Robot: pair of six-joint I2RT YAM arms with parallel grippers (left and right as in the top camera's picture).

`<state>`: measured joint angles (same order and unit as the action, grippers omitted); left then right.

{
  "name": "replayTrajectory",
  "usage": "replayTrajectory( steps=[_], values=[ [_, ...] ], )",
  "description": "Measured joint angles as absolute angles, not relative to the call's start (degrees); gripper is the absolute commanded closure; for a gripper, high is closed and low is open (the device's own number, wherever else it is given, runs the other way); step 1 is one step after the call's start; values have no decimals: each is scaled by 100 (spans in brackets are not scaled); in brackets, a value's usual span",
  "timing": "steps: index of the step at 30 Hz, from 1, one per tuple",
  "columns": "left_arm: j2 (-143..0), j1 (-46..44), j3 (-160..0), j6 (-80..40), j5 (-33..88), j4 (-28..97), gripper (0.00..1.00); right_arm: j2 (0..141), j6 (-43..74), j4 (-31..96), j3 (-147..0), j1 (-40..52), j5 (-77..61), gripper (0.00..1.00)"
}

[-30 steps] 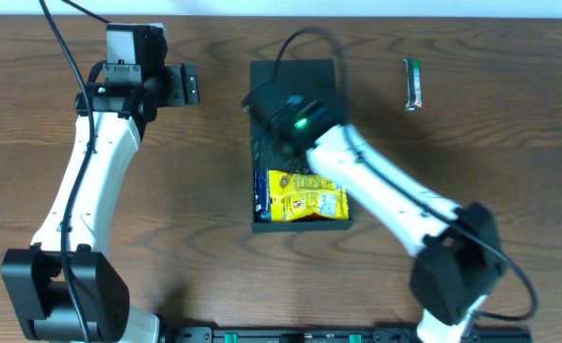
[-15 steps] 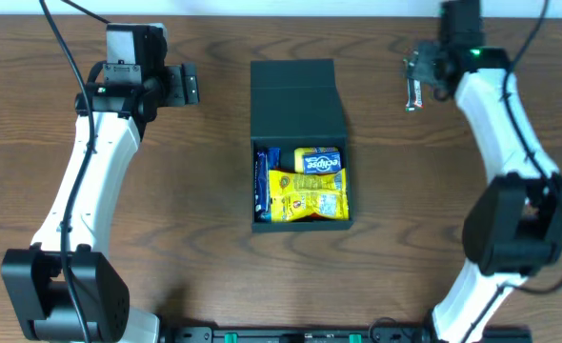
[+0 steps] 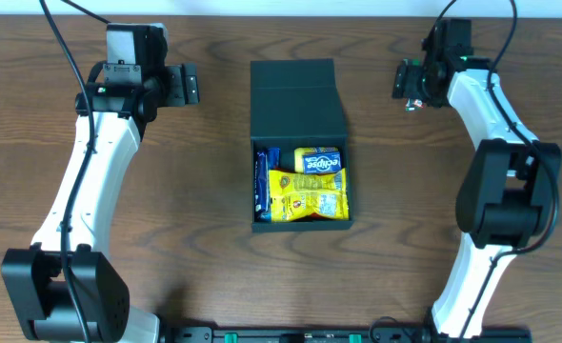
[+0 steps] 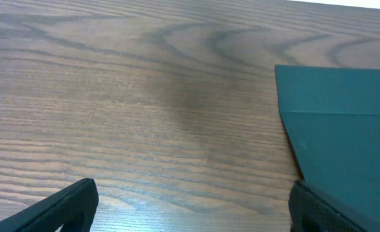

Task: Pack container
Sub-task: 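Move the right gripper back to the green-white candy bar and grasp it, then carry the green-white bar with the right gripper into the box and release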

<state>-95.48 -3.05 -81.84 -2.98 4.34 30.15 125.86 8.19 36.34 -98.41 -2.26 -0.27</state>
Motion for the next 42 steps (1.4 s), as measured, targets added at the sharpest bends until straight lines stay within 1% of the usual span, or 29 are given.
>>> replayTrajectory(
  steps=[6,15,17,18,20,24,25,27,30,32,35,36,39,42],
  values=[
    [-9548,-305,-8184,-298,434,3015,5,12809,714,3612,-9841,-226,126,16],
    [-9548,-305,-8184,-298,434,3015,5,13107,694,3555,-9841,-226,316,26],
    [-9548,-305,-8184,-298,432,3017,5,13122,685,3529,-9841,-226,276,32],
    [-9548,-305,-8184,-298,434,3015,5,13122,687,3527,-9841,-226,263,37],
    [-9548,-305,-8184,-298,434,3017,5,13124,701,3520,-9841,-226,231,51],
    [-9548,-305,-8184,-298,434,3015,5,13124,685,3507,-9841,-226,215,62],
    [-9548,-305,-8184,-298,434,3015,5,13124,698,3507,-9841,-226,209,66],
    [-9546,-305,-8184,-298,432,3015,5,13124,720,3503,-9841,-226,211,71],
    [-9548,-305,-8184,-298,434,3015,5,13124,738,3494,-9841,-226,211,75],
    [-9548,-305,-8184,-298,434,3015,5,13124,751,3492,-9841,-226,209,80],
    [-9548,-305,-8184,-298,434,3015,4,13124,766,3555,-9850,-226,209,84],
    [-9546,-305,-8184,-298,434,3015,5,13124,768,3621,-9870,-226,196,87],
    [-9548,-305,-8184,-298,434,3015,5,13124,816,4025,-10012,-226,145,97],
    [-9546,-305,-8184,-298,434,3015,5,13141,864,4652,-10243,-224,108,99]
  ],
)
